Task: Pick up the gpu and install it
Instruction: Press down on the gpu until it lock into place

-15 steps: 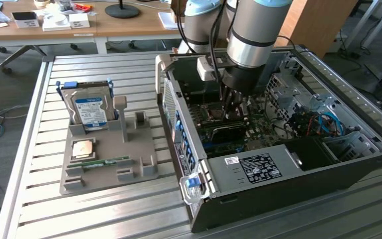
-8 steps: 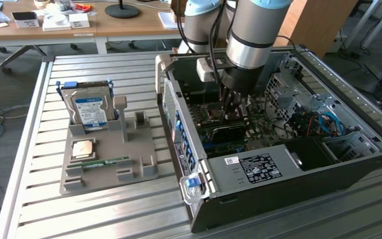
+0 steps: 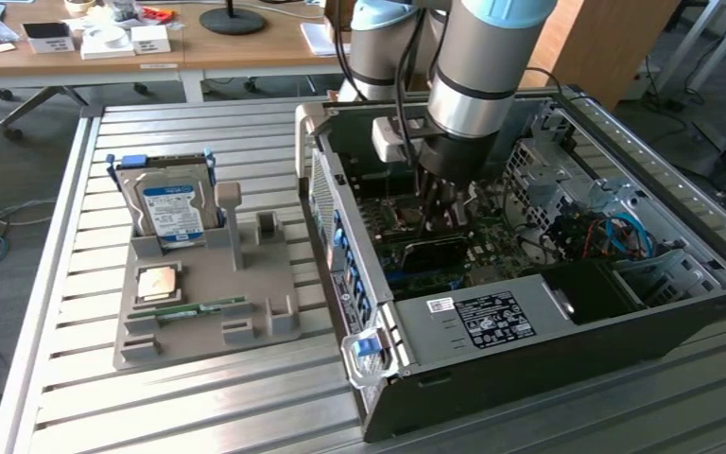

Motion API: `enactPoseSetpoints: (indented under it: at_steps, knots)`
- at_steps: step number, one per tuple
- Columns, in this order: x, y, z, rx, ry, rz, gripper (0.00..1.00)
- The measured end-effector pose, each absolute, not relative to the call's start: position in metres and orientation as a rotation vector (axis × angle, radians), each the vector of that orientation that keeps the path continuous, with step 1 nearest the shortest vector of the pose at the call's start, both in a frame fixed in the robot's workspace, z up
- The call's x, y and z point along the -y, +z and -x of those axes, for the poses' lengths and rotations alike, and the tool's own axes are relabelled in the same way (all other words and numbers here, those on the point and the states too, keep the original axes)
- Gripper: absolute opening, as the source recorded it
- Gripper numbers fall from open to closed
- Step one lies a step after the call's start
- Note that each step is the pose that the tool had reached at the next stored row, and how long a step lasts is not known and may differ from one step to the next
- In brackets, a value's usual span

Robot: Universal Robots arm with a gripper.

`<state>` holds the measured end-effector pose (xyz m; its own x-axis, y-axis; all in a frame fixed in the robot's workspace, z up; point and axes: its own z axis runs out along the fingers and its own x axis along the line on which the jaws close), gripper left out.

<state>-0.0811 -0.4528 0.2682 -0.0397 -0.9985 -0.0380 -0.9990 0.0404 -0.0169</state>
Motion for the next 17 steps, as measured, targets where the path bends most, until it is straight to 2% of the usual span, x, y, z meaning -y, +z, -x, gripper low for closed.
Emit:
enactPoseSetpoints:
  at_steps: [17]
  knots:
    - [0.4527,0.2638,0.0812,-2.237,0.022,2.149,0.11]
